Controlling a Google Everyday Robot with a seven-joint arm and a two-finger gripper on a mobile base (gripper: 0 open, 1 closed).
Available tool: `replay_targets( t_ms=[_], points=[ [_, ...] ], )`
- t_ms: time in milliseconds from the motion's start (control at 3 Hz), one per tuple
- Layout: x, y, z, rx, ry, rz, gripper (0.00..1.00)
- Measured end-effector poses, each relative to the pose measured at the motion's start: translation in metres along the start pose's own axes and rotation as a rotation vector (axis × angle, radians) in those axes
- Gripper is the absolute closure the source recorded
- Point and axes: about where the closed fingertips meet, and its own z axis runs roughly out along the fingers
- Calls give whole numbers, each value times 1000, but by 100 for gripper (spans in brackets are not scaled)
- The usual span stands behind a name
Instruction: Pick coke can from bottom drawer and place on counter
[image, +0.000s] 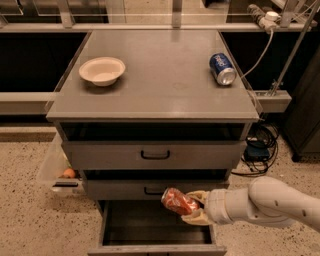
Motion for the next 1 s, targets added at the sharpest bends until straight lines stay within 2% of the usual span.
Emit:
replay_targets(
  t_ms=[333,667,1000],
  points=[
    [-42,7,-44,14,-31,-87,100],
    [-42,7,-44,14,-31,-87,100],
    [-71,2,-65,5,-39,-144,100]
  ],
)
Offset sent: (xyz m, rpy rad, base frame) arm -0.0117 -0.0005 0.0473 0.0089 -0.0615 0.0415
